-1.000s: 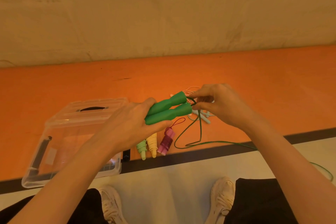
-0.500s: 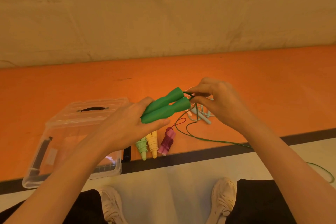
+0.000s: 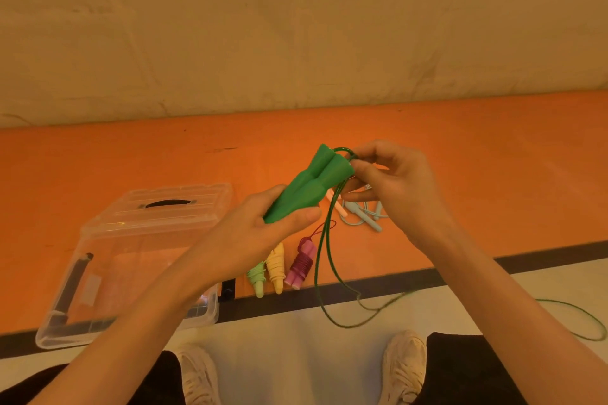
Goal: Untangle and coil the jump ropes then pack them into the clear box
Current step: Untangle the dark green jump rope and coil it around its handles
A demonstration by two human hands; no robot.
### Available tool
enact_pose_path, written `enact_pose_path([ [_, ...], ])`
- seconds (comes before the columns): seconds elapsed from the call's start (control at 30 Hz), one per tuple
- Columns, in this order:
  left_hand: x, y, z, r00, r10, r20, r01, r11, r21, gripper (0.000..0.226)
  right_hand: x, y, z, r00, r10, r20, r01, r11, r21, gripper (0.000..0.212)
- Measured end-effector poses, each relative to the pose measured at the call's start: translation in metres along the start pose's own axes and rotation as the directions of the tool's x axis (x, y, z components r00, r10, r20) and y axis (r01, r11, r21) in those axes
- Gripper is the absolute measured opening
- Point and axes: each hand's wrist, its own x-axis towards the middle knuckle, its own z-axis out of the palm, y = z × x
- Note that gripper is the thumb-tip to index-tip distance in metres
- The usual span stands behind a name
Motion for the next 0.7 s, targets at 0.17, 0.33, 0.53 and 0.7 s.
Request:
enact_pose_path([
  [0.17, 0.0, 0.007, 0.012, 0.989, -0.017, 0.144, 0.047, 0.977, -0.209, 0.045, 0.001, 0.002, 0.0, 0.998, -0.016, -0.058, 0.018, 0.999, 0.035, 0.014],
  [0.33, -0.001, 0.013, 0.015, 0.989, -0.05, 0.14, 0.075, 0.981, -0.181, 0.045, 0.001, 0.003, -0.004, 0.995, -0.055, -0.081, 0.054, 0.998, -0.018, 0.021],
  [0.53, 0.002, 0.01, 0.017, 0.999, -0.02, -0.05, 0.03, 0.975, 0.221, 0.042, 0.001, 0.014, -0.008, 0.92, -0.378, -0.102, 0.304, 0.853, -0.424, 0.021],
  [0.7, 0.003, 0.01, 0.017, 0.995, 0.026, -0.098, 0.017, 0.911, 0.411, 0.04, 0.001, 0.013, -0.01, 0.948, -0.261, -0.182, 0.218, 0.949, -0.229, 0.028],
])
